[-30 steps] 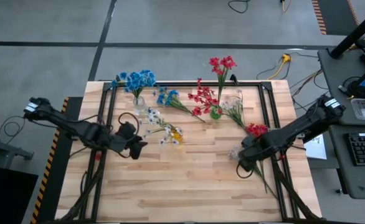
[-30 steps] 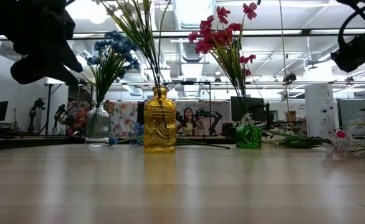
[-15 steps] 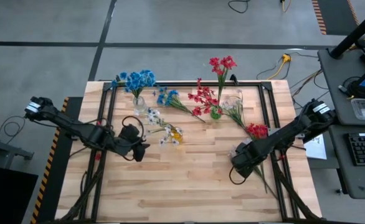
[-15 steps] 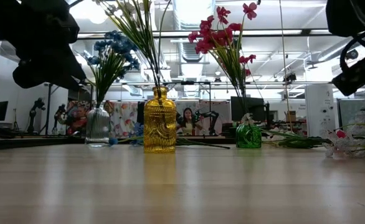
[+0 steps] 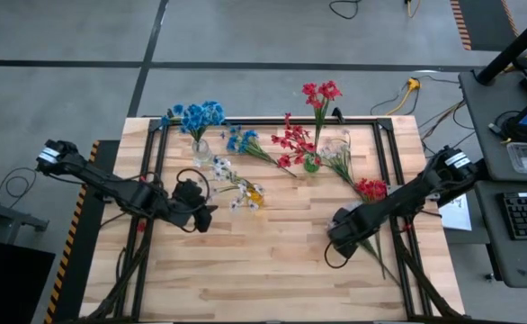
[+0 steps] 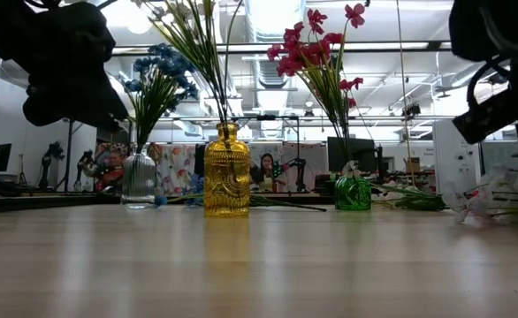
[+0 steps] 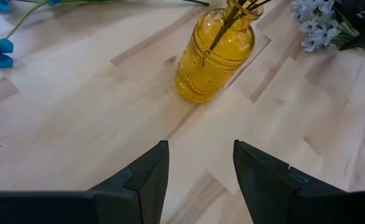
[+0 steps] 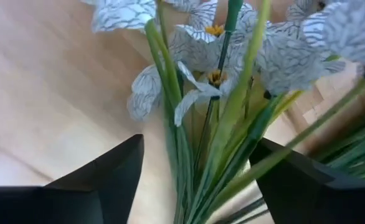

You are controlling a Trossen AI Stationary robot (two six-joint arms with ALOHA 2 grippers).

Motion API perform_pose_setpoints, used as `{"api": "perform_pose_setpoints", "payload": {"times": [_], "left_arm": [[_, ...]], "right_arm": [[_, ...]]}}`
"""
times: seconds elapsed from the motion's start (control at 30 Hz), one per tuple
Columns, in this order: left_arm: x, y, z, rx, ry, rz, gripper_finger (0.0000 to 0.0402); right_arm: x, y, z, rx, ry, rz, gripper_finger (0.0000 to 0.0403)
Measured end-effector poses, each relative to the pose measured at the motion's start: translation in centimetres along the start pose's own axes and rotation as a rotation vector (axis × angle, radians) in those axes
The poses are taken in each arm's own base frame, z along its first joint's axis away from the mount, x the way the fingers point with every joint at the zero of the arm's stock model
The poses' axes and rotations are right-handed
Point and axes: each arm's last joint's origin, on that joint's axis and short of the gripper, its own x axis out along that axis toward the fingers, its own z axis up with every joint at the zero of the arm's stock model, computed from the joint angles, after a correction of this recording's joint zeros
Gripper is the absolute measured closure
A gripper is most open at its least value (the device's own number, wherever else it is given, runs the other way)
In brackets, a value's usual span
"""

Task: Sort flowers into vase by color
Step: Put the bottom white flowers into the yellow vase

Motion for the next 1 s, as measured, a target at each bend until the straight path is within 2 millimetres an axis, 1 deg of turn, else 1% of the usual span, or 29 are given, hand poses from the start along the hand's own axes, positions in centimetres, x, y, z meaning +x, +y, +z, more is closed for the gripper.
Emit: {"api": "perform_pose_setpoints", "payload": {"times": [0.2, 0.47, 0.63, 0.77, 0.83, 1.0], "left_arm": [[0.2, -0.1, -0.1, 0.008, 0.006, 0.011, 0.0236], [0.7, -0.1, -0.5, 0.044, 0.023, 0.033, 0.0236], [0.6, 0.0, -0.4, 0.078, 0.024, 0.033, 0.0236], [0.5, 0.0, -0.4, 0.082, 0.025, 0.034, 0.0236], [0.6, 0.0, -0.5, 0.085, 0.027, 0.037, 0.0236], [0.8, 0.0, -0.6, 0.093, 0.033, 0.046, 0.0236]], "right_arm": [[1.0, 0.5, 0.3, -0.022, 0.018, -0.021, 0.0181], [0.4, 0.4, 0.2, -0.044, -0.001, 0.001, 0.0283], [-0.9, 0.4, 0.3, -0.068, -0.029, 0.065, 0.0348], [-2.6, 0.3, 0.4, -0.094, -0.086, 0.128, 0.0383], [-3.6, 0.2, 0.5, -0.116, -0.134, 0.150, 0.0387], [-6.4, -0.1, 0.8, -0.173, -0.299, 0.233, 0.0382]]}}
